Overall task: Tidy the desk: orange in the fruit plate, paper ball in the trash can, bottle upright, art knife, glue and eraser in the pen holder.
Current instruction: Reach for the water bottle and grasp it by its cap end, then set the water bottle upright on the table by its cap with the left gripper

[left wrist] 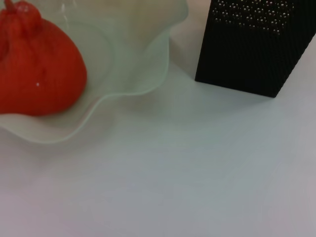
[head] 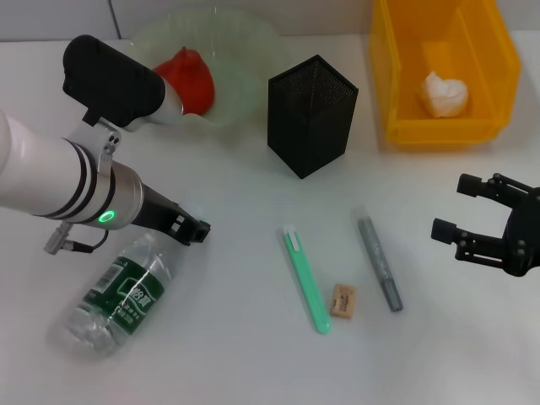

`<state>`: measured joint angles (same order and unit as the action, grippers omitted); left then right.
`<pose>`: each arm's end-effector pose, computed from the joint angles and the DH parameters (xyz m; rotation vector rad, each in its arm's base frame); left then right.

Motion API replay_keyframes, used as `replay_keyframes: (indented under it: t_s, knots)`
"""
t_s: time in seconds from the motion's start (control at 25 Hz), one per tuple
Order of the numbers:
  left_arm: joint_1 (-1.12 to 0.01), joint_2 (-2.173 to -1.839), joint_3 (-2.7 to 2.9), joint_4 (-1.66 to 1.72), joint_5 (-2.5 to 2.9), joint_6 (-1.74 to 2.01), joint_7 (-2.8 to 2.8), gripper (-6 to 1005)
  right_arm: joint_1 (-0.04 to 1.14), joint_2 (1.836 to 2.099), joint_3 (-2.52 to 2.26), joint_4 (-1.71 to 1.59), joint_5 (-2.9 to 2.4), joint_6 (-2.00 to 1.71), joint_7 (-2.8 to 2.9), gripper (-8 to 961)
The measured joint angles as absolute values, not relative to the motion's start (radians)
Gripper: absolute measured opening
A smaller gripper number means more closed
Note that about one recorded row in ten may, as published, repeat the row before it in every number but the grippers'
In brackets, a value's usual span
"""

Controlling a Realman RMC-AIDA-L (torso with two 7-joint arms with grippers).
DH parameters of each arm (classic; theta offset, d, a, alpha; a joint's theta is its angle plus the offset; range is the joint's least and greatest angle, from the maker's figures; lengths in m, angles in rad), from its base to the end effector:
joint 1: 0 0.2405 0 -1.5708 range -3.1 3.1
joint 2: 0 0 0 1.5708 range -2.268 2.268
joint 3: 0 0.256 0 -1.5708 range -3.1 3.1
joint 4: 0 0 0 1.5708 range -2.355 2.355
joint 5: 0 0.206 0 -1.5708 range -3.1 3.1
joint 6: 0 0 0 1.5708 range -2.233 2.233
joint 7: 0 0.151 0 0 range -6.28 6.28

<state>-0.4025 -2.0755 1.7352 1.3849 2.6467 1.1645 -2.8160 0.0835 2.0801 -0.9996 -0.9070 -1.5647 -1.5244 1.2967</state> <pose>-0.2081 0.3326 -0.0561 -2.4236 -0.9344 0.3796 0.3002 0.2491 0.0207 -2.4855 0.6040 0.8008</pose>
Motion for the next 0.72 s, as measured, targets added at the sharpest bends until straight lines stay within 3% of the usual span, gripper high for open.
replay_keyframes:
  t_s: [0.24, 0.72]
  knots:
    - [-0.383, -2.073, 1.709, 1.451, 2.628, 1.17, -2.721, 451, 0.091, 2.08, -0.976, -0.891, -1.565, -1.527, 1.305, 852]
    - [-0.171, -2.07, 1.348, 1.46, 1.943, 1.134, -1.877, 448, 0.094, 2.08, -0.962, -0.884, -1.559, -1.546, 1.309, 852]
